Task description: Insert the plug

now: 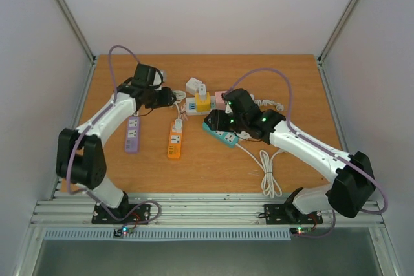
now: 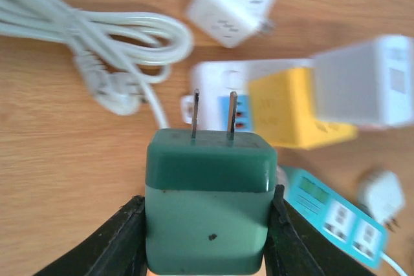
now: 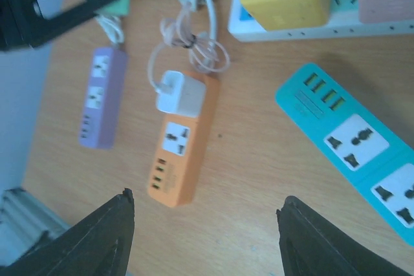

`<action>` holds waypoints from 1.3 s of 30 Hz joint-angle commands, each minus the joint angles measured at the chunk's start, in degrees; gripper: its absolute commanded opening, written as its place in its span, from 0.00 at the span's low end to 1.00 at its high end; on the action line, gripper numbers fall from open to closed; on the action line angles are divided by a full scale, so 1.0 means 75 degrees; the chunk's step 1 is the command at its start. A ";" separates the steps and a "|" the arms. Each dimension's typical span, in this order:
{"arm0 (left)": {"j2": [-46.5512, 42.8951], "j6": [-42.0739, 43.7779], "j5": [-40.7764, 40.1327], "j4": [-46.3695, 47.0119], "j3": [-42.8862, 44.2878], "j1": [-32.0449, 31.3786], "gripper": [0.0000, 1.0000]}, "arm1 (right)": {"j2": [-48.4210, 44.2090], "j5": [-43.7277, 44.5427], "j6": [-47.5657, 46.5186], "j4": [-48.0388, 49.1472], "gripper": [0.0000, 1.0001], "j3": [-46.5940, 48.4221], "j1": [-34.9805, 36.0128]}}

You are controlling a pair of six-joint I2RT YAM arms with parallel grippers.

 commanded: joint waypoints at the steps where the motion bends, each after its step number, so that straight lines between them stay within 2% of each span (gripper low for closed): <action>1: -0.1069 -0.0024 0.0682 0.1022 -0.0736 -0.0487 0.37 | -0.0378 -0.1487 0.0141 0.0431 0.62 0.0130 -0.0271; 5: -0.1954 0.0437 0.0260 0.1477 -0.1336 -0.0826 0.37 | -0.0503 -0.2011 0.0423 0.0120 0.64 0.0651 -0.0293; 10: -0.3000 0.1108 0.0340 0.2089 -0.1949 -0.1117 0.38 | -0.0375 -0.2246 0.0775 0.0007 0.67 0.1207 -0.0291; 16: -0.3988 0.2223 0.1613 0.3272 -0.2925 -0.1515 0.40 | 0.0174 -0.2527 0.0789 -0.0495 0.69 0.2175 -0.0291; 22: -0.4308 0.3042 0.2301 0.4042 -0.3270 -0.1591 0.40 | 0.0352 -0.2501 0.0713 -0.0768 0.72 0.2465 -0.0291; 27: -0.4346 0.3344 0.2638 0.4197 -0.3295 -0.1603 0.40 | 0.0576 -0.2402 0.0520 -0.1016 0.69 0.2530 -0.0280; 33: -0.4489 0.3325 0.2746 0.4214 -0.3350 -0.1603 0.40 | 0.0912 -0.2585 0.0378 -0.1009 0.56 0.2754 -0.0288; 39: -0.4636 0.3349 0.2982 0.4196 -0.3484 -0.1603 0.40 | 0.0890 -0.2360 0.0376 -0.0872 0.54 0.2867 -0.0285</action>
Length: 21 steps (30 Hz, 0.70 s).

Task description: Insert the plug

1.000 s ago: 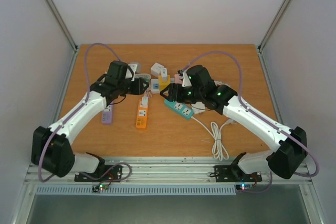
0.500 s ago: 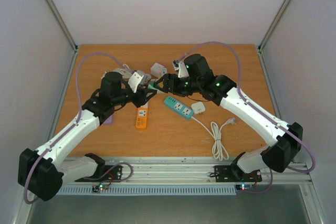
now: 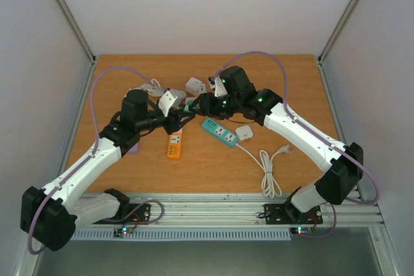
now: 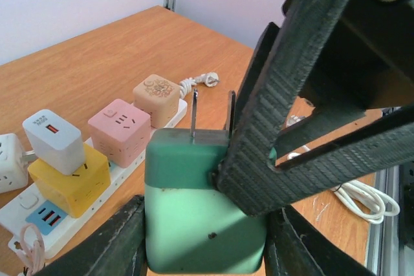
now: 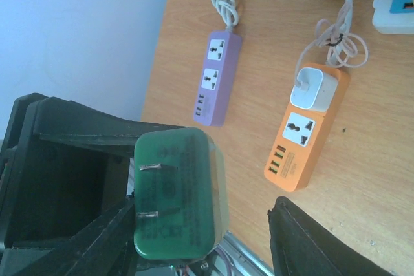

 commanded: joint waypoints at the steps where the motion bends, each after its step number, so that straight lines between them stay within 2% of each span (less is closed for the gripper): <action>1: -0.0310 0.0203 0.0410 0.0606 -0.0106 -0.0029 0.40 | -0.0017 0.0183 -0.0124 0.0054 0.54 0.0295 0.0000; 4: -0.0360 0.0186 0.0537 0.0583 -0.0098 -0.0029 0.40 | 0.0086 0.0167 -0.0198 -0.0017 0.47 0.0397 0.0004; 8: -0.0457 0.0093 0.0605 0.0608 -0.0083 -0.0029 0.41 | 0.0143 -0.0273 -0.0233 0.0050 0.29 0.0364 0.0002; 10: -0.0532 -0.0067 0.0571 0.0708 -0.0128 -0.0029 0.44 | 0.0034 -0.0328 -0.0189 0.0237 0.24 0.0256 -0.0005; 12: -0.0622 -0.0267 0.0436 0.0805 -0.0163 -0.0029 0.51 | -0.0131 -0.0313 -0.0147 0.0416 0.23 0.0133 -0.0018; 15: -0.0793 -0.1099 0.0158 0.1295 -0.0234 -0.0029 0.64 | -0.0608 -0.0366 0.0115 0.1386 0.23 -0.0450 -0.0073; 18: -0.1035 -0.2403 -0.0159 0.1702 -0.0276 -0.0029 0.78 | -0.1099 -0.0596 0.0478 0.2598 0.24 -0.1025 -0.0217; 21: -0.1300 -0.3887 -0.0772 0.2233 -0.0396 -0.0029 0.81 | -0.1348 -0.1136 0.0698 0.3445 0.25 -0.1223 -0.0350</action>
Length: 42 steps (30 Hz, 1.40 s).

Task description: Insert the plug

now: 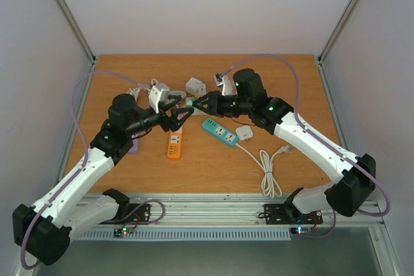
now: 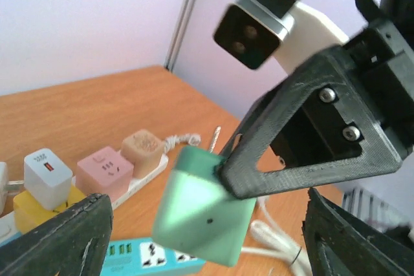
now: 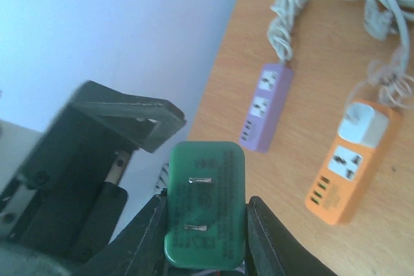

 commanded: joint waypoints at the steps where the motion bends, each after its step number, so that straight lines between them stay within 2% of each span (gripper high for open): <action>1: -0.0481 -0.2594 -0.0860 0.1846 -0.0317 -0.0032 0.81 | -0.0562 -0.0770 0.0482 0.1984 0.25 -0.0165 -0.0154; 2: -0.0542 -0.3529 -0.0943 0.2524 -0.0495 -0.0032 0.81 | -0.0608 -0.0869 0.0553 0.2226 0.25 -0.0217 -0.0156; 4: -0.0615 -0.4591 -0.1184 0.2955 -0.0542 -0.0038 0.83 | -0.0714 -0.1043 0.0768 0.2707 0.25 -0.0355 -0.0154; 6: -0.0621 -0.5381 -0.1273 0.3082 -0.0495 -0.0032 0.86 | -0.0791 -0.1180 0.0950 0.3089 0.26 -0.0455 -0.0154; 9: -0.0615 -0.6672 -0.1355 0.4082 -0.0847 -0.0029 0.92 | -0.0778 -0.1368 0.1183 0.3445 0.26 -0.0466 -0.0154; 12: -0.0460 -0.7908 -0.1372 0.5040 -0.1206 -0.0032 0.78 | -0.0662 -0.1498 0.1472 0.3685 0.26 -0.0478 -0.0142; 16: -0.0127 -0.8704 -0.1277 0.6293 -0.1476 -0.0071 0.70 | -0.0554 -0.1437 0.1695 0.3911 0.26 -0.0543 -0.0121; 19: -0.0015 -0.8909 -0.1275 0.6738 -0.1515 -0.0160 0.68 | -0.0536 -0.1262 0.1748 0.3931 0.26 -0.0538 -0.0112; 23: -0.0006 -0.8808 -0.1308 0.6616 -0.1424 -0.0352 0.69 | -0.0392 -0.1044 0.1861 0.3842 0.26 -0.0523 -0.0083; 31: 0.0082 -0.8958 -0.1568 0.7030 -0.1542 -0.0675 0.54 | -0.0200 -0.0393 0.2277 0.4243 0.26 -0.0738 -0.0030; 39: -0.0012 -0.8881 -0.2051 0.7156 -0.1588 -0.0805 0.29 | -0.0182 -0.0212 0.2489 0.4366 0.27 -0.1066 -0.0031; 42: -0.0229 -0.8621 -0.2111 0.6313 -0.1434 -0.0805 0.17 | -0.0295 -0.0117 0.2416 0.4376 0.29 -0.1174 -0.0033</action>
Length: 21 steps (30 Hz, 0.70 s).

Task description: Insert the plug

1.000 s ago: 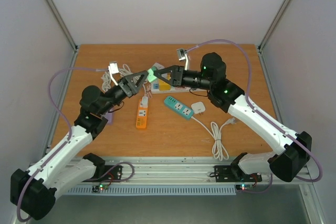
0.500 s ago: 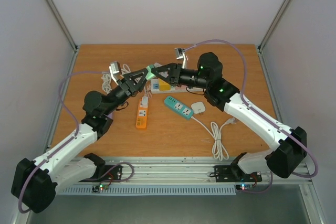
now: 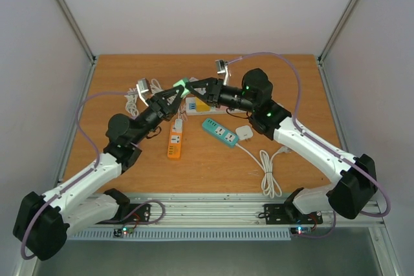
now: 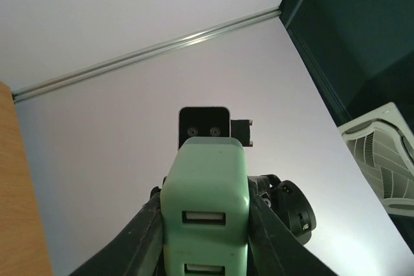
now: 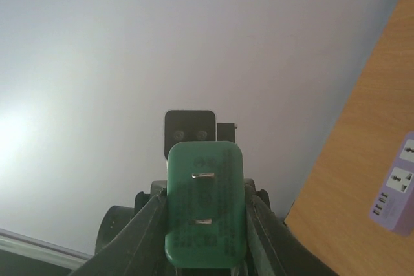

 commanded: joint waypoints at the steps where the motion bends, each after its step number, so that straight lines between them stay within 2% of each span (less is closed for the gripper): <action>1: -0.0428 0.0649 -0.0094 -0.0169 0.0286 -0.0091 0.16 | -0.0057 0.0557 -0.0007 -0.0329 0.31 -0.0273 -0.0007; 3: -0.0647 0.1038 -0.0150 -0.0928 0.0414 -0.0091 0.15 | -0.0164 0.0637 -0.0164 -0.0494 0.41 -0.0294 -0.0022; 5: -0.0880 0.1506 -0.0198 -0.1841 0.0562 -0.0061 0.15 | -0.0289 0.0755 -0.0312 -0.0573 0.56 -0.0384 -0.0049; 8: -0.1214 0.2268 -0.0201 -0.4179 0.1147 0.0085 0.15 | -0.0589 0.0891 -0.0454 -0.0617 0.69 -0.0697 -0.0265; 12: -0.1155 0.4235 -0.0264 -0.7837 0.2346 0.0586 0.15 | -0.1125 0.1276 -0.0955 -0.1291 0.72 -0.1055 -0.0501; 15: -0.0667 0.5558 -0.0169 -1.0027 0.3243 0.1162 0.15 | -0.1473 0.1671 -0.1419 -0.2137 0.72 -0.1081 -0.0519; 17: -0.0296 0.6069 -0.0083 -1.1208 0.3724 0.1522 0.15 | -0.1757 0.1904 -0.1720 -0.2531 0.72 -0.1093 -0.0528; 21: 0.0065 0.6863 -0.0833 -1.2742 0.4194 0.1649 0.15 | -0.2173 0.2383 -0.2148 -0.3051 0.72 -0.1298 -0.0531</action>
